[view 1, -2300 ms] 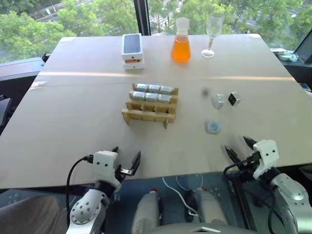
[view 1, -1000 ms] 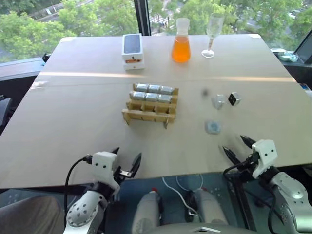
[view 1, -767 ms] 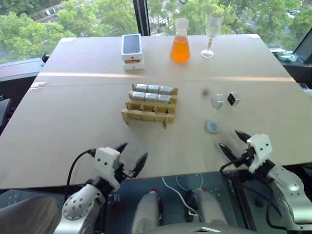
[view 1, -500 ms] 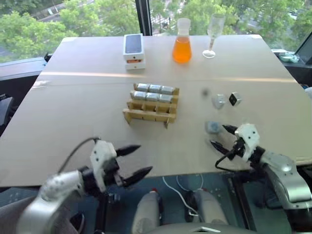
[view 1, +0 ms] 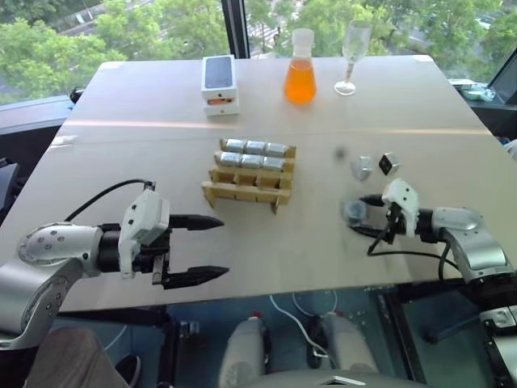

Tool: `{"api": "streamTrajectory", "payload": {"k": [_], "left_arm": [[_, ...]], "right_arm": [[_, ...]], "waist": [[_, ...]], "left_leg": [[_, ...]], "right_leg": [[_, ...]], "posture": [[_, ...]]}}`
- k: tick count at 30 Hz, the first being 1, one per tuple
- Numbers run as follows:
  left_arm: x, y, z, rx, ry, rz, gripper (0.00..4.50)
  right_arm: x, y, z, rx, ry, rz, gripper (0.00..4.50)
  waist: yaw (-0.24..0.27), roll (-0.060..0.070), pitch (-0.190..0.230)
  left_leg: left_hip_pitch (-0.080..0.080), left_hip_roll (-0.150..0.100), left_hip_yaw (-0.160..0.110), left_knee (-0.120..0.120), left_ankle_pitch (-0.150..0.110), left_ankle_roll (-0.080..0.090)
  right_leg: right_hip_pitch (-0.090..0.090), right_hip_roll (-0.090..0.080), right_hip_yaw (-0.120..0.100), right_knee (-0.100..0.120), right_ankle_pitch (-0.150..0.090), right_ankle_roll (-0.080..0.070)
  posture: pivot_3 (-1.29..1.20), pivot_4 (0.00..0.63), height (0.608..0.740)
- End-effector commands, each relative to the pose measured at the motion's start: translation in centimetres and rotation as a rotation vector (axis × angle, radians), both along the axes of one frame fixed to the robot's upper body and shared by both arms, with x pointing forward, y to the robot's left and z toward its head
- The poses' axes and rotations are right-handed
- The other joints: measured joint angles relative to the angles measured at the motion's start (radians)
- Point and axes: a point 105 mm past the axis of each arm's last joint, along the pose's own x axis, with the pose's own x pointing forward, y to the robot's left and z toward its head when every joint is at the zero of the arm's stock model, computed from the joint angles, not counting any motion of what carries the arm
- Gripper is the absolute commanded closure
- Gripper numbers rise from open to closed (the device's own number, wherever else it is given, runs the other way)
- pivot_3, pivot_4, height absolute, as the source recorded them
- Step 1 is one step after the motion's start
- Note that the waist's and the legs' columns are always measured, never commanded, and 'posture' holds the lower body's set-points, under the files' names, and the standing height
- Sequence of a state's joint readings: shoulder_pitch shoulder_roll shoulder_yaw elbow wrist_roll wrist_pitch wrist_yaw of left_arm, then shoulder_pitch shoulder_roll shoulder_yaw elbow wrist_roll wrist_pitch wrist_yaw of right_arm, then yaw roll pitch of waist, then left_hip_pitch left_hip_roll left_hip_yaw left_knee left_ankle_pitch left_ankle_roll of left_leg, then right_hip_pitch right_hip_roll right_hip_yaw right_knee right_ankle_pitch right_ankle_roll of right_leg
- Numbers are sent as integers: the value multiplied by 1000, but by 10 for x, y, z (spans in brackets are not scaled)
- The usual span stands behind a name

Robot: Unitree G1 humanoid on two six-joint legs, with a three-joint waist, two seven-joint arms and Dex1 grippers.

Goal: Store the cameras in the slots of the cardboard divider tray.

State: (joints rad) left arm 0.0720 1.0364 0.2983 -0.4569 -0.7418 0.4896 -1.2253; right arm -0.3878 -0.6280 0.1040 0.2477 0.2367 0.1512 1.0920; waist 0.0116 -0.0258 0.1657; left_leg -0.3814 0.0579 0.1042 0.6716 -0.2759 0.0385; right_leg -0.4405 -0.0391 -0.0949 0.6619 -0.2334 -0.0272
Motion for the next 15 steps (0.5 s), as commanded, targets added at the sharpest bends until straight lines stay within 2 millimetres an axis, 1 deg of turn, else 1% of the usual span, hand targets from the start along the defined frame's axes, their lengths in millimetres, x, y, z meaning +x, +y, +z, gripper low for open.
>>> {"api": "streamTrajectory", "payload": {"k": [1,2,5,8,9,13,15], "left_arm": [[-1,-6,7,-32,-2,-54,0],[-2,-7,7,-30,0,-65,0],[-2,-7,7,-35,10,-76,0],[1,-6,6,-45,11,-74,0],[2,-5,5,-45,11,-73,0],[11,-2,2,-39,-5,-40,0],[19,0,4,-47,-18,5,0]], "right_arm": [[-2,-3,7,-12,5,71,338],[-2,-3,8,-8,1,77,338],[0,-2,10,-6,-13,86,1109],[4,-3,12,2,-33,73,2551],[5,-3,13,7,-37,68,2764],[4,0,16,21,-68,76,2767],[2,8,22,33,-99,102,2767]], "waist": [[1,0,0],[1,0,0],[0,0,0],[0,0,0],[-1,0,0],[0,0,0],[0,0,0]], "left_leg": [[0,0,0,0,0,-1],[0,0,0,0,2,-4],[0,0,1,0,2,-4],[0,0,1,0,3,-4],[0,0,1,0,3,-4],[1,0,1,0,3,-5],[0,0,1,0,3,-5]], "right_leg": [[0,-1,0,0,0,0],[0,-1,0,0,1,-1],[0,-3,0,0,1,-1],[0,-3,0,1,0,0],[0,-3,0,1,0,0],[0,-3,0,1,0,0],[0,-3,0,1,1,-1]], "posture": [[0,150,740],[0,150,740],[0,150,740],[0,150,740],[0,150,740],[0,150,740],[0,150,740]]}}
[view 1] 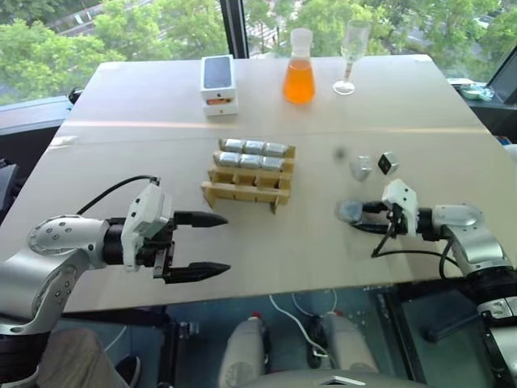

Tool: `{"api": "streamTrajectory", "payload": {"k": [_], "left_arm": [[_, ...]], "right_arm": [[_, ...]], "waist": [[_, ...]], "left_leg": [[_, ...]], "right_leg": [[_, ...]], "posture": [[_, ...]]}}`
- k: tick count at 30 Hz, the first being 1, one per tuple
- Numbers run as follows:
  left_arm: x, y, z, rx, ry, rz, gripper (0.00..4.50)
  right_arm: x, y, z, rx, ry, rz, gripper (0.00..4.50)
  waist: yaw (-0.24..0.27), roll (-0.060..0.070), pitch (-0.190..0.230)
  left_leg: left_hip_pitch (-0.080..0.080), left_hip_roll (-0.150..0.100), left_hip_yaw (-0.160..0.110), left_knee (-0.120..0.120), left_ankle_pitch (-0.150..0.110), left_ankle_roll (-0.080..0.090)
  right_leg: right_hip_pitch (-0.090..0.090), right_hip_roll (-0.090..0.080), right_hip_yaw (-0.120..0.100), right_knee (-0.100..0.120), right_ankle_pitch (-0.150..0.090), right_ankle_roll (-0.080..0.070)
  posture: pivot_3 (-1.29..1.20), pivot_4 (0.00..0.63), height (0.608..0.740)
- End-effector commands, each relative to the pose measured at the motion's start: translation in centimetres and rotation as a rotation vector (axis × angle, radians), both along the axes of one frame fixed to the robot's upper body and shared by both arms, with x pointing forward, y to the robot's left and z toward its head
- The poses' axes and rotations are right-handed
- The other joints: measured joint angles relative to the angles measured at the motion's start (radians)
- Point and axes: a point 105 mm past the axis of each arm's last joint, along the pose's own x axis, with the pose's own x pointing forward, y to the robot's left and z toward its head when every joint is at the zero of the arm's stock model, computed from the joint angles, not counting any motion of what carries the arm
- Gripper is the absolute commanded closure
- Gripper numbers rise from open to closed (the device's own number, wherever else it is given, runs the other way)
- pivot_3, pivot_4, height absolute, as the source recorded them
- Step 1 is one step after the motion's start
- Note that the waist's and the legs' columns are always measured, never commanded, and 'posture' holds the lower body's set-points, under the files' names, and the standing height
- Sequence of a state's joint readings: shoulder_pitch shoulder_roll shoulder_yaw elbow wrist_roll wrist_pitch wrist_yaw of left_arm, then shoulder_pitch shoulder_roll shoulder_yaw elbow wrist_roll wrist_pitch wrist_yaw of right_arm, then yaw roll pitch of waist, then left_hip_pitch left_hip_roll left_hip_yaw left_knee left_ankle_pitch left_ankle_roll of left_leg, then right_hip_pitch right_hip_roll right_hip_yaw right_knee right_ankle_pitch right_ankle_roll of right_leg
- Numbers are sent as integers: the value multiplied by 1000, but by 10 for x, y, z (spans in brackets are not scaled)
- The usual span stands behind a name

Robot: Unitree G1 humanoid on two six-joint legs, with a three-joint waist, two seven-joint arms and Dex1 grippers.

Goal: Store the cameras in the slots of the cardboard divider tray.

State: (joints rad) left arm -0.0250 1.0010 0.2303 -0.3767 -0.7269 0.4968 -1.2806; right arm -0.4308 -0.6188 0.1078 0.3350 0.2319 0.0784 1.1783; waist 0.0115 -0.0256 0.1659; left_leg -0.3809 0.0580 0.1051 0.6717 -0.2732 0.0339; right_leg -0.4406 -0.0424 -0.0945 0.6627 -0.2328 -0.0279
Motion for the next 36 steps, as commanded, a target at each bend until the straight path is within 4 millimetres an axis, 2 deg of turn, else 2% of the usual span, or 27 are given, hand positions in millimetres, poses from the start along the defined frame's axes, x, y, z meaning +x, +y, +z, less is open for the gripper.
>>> {"api": "streamTrajectory", "payload": {"k": [1,4,9,15,22,28,36], "left_arm": [[13,3,7,-8,-48,66,0],[22,3,11,-43,-24,102,0],[43,-5,14,-61,7,135,0],[65,-21,23,-117,34,108,0],[79,-29,33,-134,54,57,0],[84,-33,35,-127,64,23,0],[86,-39,31,-108,78,-12,0]], "right_arm": [[0,11,25,38,-109,37,2767],[-3,35,44,39,-215,112,2767],[-7,84,85,-40,-580,282,2767],[-6,124,106,-156,-946,411,2767],[-10,145,106,-245,-1208,521,2767],[-14,154,99,-252,-1245,560,2767],[-16,159,102,-244,-1269,560,2767]], "waist": [[0,0,0],[-1,0,0],[-6,0,0],[0,0,0],[-1,-1,1],[-3,-1,1],[-8,-1,1]], "left_leg": [[0,0,0,0,0,0],[0,0,0,0,0,0],[0,0,0,0,0,0],[-1,0,0,1,1,-1],[-6,-1,2,5,1,-1],[-6,-1,2,7,1,-1],[-6,0,1,10,1,-1]], "right_leg": [[0,0,0,0,0,0],[0,0,0,0,0,0],[0,0,0,1,0,1],[-1,4,0,1,2,-2],[-4,3,1,1,2,-3],[-4,3,1,3,2,-3],[-4,3,1,6,2,-3]], "posture": [[0,150,740],[0,150,740],[0,150,740],[0,150,740],[0,150,740],[0,150,740],[0,150,740]]}}
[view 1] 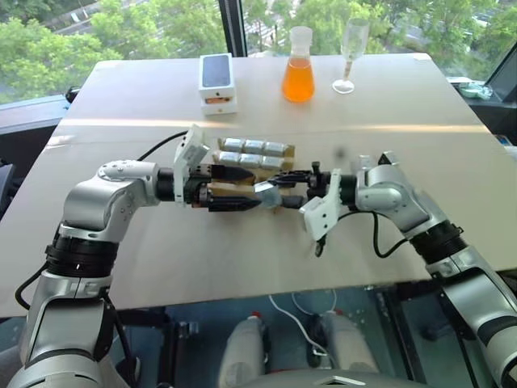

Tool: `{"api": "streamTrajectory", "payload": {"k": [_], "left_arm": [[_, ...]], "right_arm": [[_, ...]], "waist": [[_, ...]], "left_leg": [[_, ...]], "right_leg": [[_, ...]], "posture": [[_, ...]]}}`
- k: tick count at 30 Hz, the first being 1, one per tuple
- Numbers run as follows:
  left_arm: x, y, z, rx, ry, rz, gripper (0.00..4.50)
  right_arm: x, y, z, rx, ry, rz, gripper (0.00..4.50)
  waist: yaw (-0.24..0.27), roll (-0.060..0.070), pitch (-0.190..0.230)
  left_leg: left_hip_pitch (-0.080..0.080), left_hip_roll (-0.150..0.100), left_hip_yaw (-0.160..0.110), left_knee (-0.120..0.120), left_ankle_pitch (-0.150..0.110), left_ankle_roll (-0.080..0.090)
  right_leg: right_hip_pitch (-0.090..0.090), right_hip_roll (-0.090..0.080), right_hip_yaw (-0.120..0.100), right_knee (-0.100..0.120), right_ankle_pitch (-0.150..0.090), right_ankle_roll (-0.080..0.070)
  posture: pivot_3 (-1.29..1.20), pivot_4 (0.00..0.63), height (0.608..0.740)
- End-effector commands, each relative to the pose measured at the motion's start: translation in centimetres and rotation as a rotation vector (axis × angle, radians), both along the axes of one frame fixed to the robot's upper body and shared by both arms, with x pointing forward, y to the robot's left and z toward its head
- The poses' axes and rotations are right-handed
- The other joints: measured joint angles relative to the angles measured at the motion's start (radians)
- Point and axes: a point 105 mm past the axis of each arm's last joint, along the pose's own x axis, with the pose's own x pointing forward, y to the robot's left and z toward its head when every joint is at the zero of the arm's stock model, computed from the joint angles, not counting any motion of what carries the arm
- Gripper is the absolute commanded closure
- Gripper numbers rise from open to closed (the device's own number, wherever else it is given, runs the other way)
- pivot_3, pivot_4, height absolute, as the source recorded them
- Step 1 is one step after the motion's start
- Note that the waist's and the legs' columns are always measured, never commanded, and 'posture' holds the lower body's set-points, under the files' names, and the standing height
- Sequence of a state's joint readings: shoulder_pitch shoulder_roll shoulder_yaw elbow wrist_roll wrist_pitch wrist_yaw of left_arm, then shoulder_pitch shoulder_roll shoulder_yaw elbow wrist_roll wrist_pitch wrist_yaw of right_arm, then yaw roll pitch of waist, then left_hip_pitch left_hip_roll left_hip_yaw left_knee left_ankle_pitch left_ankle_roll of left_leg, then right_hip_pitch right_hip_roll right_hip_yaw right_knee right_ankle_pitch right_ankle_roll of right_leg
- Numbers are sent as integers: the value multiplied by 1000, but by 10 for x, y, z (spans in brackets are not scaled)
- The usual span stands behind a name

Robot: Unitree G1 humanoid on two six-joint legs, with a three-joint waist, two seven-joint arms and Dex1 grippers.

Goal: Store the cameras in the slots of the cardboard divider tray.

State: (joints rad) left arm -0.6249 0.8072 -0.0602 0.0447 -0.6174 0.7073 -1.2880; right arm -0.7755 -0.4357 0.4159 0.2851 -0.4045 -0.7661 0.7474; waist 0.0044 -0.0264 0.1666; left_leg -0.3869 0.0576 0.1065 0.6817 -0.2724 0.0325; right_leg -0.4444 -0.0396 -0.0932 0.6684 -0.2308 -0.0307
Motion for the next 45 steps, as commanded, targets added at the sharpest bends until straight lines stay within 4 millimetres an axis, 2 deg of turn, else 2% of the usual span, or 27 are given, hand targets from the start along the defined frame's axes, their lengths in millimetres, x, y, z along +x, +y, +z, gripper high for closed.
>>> {"api": "streamTrajectory", "payload": {"k": [1,2,3,4,7,8,10,11,16,17,18,20,21,25,27,33,37,45], "left_arm": [[0,-5,9,-4,-39,-31,0],[0,-5,8,0,-38,-35,0],[0,-5,7,8,-36,-40,548],[-1,-5,6,13,-33,-45,812],[-2,-5,5,16,-26,-52,2154],[-2,-5,5,20,-27,-52,2749],[-1,-5,4,22,-30,-48,3651],[0,-4,4,23,-31,-47,3793],[3,-2,6,30,-53,-41,3786],[4,-1,7,33,-64,-41,3786],[5,1,8,39,-77,-43,3786],[9,7,10,65,-118,-46,3786],[10,12,11,84,-138,-51,3786],[16,41,23,133,-216,-74,3786],[23,56,30,158,-272,-65,3786],[42,90,18,258,-366,9,3786],[51,91,10,282,-403,14,3786],[62,75,2,306,-441,-22,3786]], "right_arm": [[-3,5,18,47,-56,26,2767],[-4,5,18,47,-56,26,2767],[-4,5,18,49,-55,26,2767],[-4,5,19,50,-55,26,2767],[-5,6,20,54,-56,26,2767],[-5,6,20,54,-57,28,2767],[-6,7,20,55,-56,32,2767],[-7,7,20,57,-55,34,2767],[-8,7,18,50,-29,36,2767],[-8,6,16,49,-7,29,1707],[-8,6,14,51,22,21,1415],[-9,4,10,60,115,2,402],[-10,3,9,71,160,-1,54],[-18,-5,14,213,376,-19,54],[-20,-16,8,261,530,-53,54],[-34,-42,-11,448,940,-138,54],[-37,-51,-20,512,1007,-210,54],[-43,-61,-30,577,1016,-304,54]], "waist": [[-2,0,0],[-2,0,0],[-3,0,0],[-4,0,0],[-9,0,0],[-11,0,0],[-14,0,0],[-15,0,0],[-16,0,0],[-16,0,0],[-16,0,0],[-15,0,0],[-15,0,0],[-16,0,0],[-15,0,0],[-8,-1,0],[-5,-3,1],[1,-4,1]], "left_leg": [[0,0,0,1,0,0],[0,0,0,1,0,0],[0,0,0,2,0,0],[0,0,0,2,0,0],[0,0,0,2,0,0],[0,0,0,2,0,0],[1,0,0,2,0,0],[1,0,0,2,0,0],[1,0,1,2,0,0],[1,0,1,2,0,0],[1,0,1,2,0,0],[1,0,1,2,0,0],[1,0,1,2,0,0],[1,0,2,2,0,0],[1,0,1,3,0,0],[0,-1,1,3,0,1],[-1,-1,0,3,-1,1],[-6,-2,-3,5,-1,1]], "right_leg": [[0,0,0,1,0,0],[0,0,0,1,0,0],[0,0,0,2,0,0],[0,0,0,2,0,0],[0,0,1,3,0,0],[0,0,1,3,0,0],[0,0,1,4,0,0],[0,0,1,4,0,0],[-1,-1,2,4,0,0],[-1,-1,2,5,0,0],[-1,-1,2,5,0,0],[-1,-1,2,5,0,0],[-1,0,2,5,0,0],[-1,0,2,5,0,0],[-1,0,1,5,0,0],[-1,-1,1,5,0,0],[-2,0,-1,5,0,0],[-4,0,-5,3,0,0]], "posture": [[0,150,740],[0,150,740],[0,150,740],[0,150,740],[0,150,740],[0,150,740],[0,150,740],[0,150,740],[0,150,740],[0,150,740],[0,150,740],[0,150,740],[0,150,740],[0,150,740],[0,150,740],[0,150,740],[0,150,740],[0,150,740]]}}
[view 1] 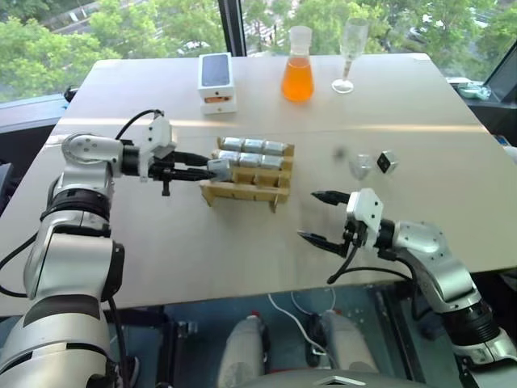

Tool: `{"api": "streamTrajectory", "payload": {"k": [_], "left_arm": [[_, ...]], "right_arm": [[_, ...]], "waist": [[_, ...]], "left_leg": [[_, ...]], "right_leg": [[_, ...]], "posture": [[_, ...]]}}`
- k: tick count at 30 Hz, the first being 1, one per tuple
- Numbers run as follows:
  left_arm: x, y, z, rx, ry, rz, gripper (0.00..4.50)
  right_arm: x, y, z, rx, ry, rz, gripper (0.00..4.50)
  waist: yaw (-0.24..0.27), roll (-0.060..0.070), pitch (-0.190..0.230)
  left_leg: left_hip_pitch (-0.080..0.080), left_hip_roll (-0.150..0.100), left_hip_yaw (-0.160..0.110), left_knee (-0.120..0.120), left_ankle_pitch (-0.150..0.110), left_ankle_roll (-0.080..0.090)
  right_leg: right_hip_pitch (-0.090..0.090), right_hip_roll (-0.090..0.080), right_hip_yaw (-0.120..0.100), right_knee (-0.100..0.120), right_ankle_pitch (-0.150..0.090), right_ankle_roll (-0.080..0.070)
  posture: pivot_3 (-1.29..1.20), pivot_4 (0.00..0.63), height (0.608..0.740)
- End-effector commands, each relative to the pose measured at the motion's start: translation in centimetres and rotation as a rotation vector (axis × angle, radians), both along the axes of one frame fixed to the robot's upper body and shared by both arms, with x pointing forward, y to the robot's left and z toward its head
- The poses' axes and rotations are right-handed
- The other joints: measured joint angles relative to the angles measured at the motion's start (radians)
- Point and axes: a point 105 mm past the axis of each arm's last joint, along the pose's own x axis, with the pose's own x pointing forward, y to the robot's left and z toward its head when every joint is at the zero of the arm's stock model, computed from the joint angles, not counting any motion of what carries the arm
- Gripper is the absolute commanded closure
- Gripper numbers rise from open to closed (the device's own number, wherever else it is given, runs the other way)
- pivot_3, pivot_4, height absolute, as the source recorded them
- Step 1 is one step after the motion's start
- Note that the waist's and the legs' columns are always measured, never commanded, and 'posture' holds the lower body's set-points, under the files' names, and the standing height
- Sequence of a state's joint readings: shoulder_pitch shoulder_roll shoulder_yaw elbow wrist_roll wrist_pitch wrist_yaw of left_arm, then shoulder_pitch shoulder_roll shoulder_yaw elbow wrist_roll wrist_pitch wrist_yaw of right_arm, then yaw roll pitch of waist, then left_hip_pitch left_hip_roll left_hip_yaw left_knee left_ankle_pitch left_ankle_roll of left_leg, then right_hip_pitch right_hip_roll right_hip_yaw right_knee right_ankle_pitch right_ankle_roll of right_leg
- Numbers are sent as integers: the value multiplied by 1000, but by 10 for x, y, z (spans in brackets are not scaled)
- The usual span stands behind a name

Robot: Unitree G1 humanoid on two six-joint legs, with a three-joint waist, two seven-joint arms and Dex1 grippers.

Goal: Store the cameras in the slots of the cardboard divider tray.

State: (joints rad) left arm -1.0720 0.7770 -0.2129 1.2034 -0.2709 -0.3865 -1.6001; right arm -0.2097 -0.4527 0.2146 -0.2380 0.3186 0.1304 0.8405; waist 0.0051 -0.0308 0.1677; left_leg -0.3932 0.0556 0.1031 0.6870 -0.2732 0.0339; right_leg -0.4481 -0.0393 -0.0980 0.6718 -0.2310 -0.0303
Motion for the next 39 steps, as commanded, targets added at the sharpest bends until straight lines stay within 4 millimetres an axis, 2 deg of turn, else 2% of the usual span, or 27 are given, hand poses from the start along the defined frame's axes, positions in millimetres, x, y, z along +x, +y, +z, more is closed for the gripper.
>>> {"api": "streamTrajectory", "payload": {"k": [1,13,19,30,39], "left_arm": [[3,-2,9,33,-43,-19,3786],[5,1,11,110,-18,-5,3786],[7,2,23,89,-49,4,3786],[2,5,1,217,-41,-37,3786],[6,-2,-1,262,-86,-57,3786]], "right_arm": [[-5,-2,11,26,-44,-30,54],[-5,-8,12,32,-51,-89,54],[-6,-10,8,21,-47,-97,54],[-7,-11,11,15,-58,-102,54],[-10,-11,11,21,-51,-117,54]], "waist": [[1,0,0],[2,-1,0],[5,-2,0],[4,-2,0],[5,-3,-1]], "left_leg": [[0,0,0,0,0,0],[0,0,-1,1,0,1],[-1,0,-2,1,0,1],[-1,0,-2,1,0,0],[-1,0,-2,1,0,0]], "right_leg": [[0,0,0,0,0,0],[0,1,-1,0,-2,3],[0,1,-1,0,-2,3],[0,1,-2,0,-1,2],[0,1,-2,0,-1,2]], "posture": [[0,150,740],[0,150,740],[0,150,740],[0,150,740],[0,150,740]]}}
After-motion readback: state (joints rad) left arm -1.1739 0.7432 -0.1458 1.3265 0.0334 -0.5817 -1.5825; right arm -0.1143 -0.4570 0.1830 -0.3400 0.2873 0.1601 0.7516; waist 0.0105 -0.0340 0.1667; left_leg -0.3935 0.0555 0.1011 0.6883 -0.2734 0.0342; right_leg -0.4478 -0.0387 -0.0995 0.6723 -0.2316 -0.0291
